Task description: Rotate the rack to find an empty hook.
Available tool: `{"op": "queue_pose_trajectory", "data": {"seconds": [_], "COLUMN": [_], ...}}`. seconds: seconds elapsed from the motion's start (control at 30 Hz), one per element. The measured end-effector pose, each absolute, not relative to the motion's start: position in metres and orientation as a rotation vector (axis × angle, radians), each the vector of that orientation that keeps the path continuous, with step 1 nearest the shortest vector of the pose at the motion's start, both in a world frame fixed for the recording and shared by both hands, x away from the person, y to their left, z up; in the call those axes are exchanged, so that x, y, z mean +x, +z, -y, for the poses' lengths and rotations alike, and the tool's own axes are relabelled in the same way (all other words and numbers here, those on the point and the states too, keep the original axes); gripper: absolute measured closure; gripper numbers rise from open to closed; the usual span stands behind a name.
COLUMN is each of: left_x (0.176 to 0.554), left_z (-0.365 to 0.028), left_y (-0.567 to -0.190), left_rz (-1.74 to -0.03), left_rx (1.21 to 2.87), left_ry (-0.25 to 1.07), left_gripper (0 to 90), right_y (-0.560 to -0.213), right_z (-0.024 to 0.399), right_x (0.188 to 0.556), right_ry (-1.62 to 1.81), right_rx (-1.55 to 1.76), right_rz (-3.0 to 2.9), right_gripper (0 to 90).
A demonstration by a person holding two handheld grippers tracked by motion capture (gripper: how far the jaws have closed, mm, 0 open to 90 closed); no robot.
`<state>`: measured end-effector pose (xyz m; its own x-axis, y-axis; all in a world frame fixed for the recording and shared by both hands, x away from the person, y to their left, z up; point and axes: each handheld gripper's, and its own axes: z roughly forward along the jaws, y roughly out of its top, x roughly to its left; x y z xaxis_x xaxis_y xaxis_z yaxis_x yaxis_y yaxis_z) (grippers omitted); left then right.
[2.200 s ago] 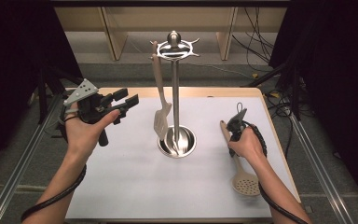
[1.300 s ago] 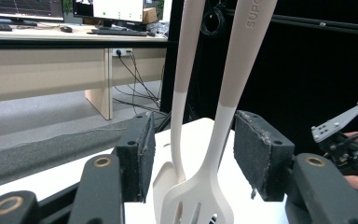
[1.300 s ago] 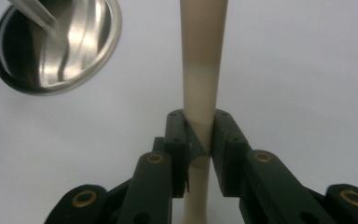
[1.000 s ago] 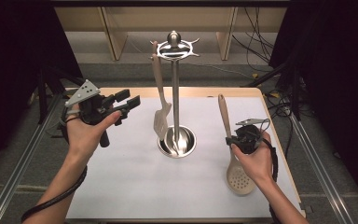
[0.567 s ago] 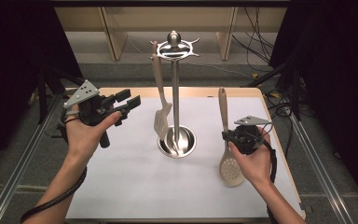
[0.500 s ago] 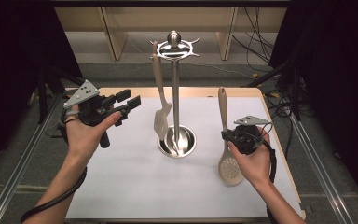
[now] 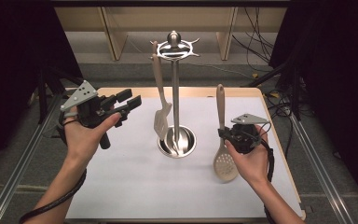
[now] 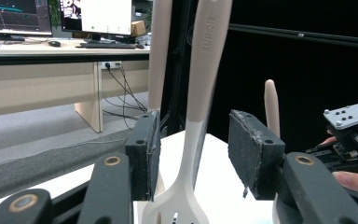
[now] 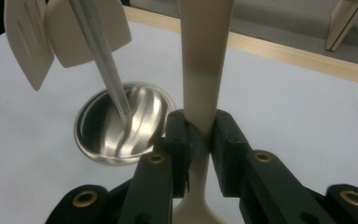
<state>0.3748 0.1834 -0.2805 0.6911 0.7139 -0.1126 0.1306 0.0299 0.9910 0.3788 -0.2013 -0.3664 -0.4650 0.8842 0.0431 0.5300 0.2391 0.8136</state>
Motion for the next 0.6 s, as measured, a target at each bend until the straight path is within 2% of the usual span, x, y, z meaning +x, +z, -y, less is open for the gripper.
{"op": "queue_pose_trajectory", "data": {"seconds": [0.6], "left_x": [0.362], "left_z": [-0.154], "left_y": [-0.280], "left_rz": [-0.649], "left_rx": [1.542], "left_ry": [0.485], "left_gripper": [54.8], "right_y": [-0.355], "right_z": [0.181], "right_x": [0.374], "right_ry": [1.150], "right_rx": [1.218], "right_rz": [-2.089], "right_gripper": [78.6]}}
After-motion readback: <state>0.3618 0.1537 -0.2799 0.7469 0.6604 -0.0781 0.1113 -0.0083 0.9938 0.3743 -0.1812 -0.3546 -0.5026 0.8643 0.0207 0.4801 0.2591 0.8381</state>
